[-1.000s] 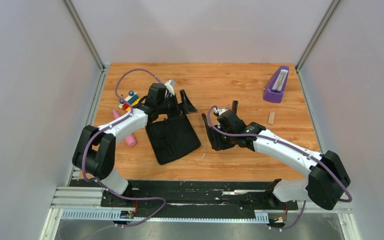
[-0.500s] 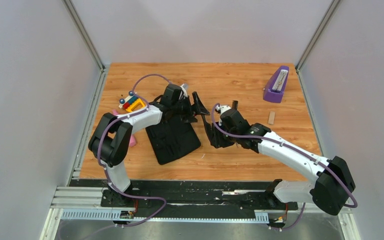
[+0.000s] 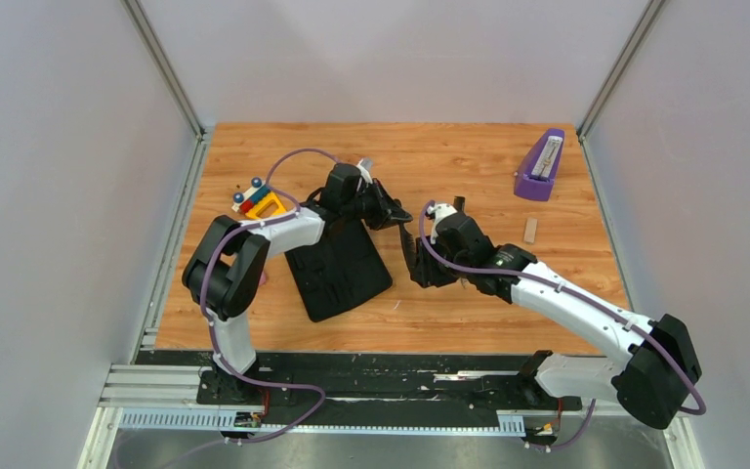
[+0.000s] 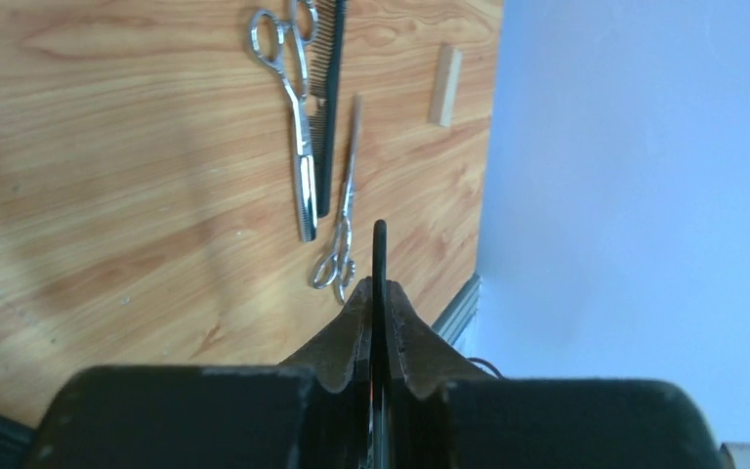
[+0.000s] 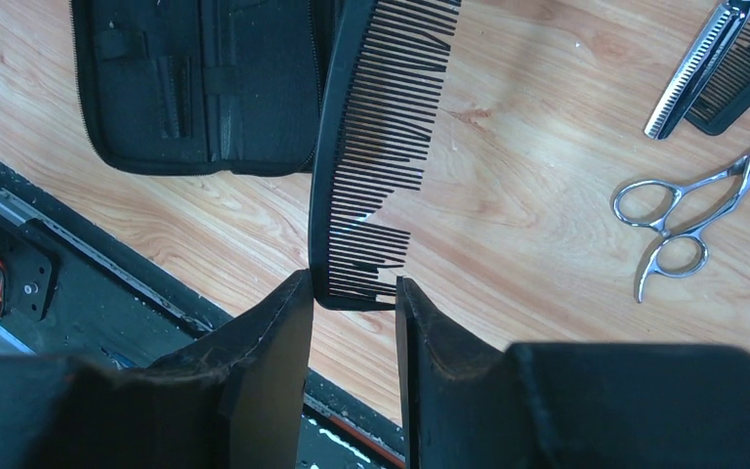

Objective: Sort the hair-cutting tools

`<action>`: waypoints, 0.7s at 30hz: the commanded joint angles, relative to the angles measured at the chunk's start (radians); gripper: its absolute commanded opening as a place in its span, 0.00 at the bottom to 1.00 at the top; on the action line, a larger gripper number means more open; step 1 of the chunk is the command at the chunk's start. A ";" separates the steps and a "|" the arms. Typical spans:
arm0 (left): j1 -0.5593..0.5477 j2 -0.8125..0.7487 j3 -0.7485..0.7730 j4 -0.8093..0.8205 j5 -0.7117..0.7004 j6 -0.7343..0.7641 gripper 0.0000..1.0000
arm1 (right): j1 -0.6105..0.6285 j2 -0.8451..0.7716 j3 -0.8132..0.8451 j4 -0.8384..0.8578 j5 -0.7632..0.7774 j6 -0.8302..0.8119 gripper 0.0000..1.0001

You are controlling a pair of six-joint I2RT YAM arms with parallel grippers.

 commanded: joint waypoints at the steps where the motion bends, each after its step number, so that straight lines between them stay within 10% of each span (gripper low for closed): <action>1: -0.011 -0.041 -0.052 0.200 0.002 -0.081 0.04 | -0.005 -0.027 -0.009 0.062 -0.011 0.011 0.04; 13: 0.020 -0.254 -0.313 0.554 -0.214 -0.201 0.00 | -0.061 -0.076 -0.021 0.167 -0.009 0.134 0.68; 21: 0.033 -0.432 -0.483 0.720 -0.455 -0.203 0.00 | -0.161 -0.125 -0.103 0.411 -0.128 0.310 0.74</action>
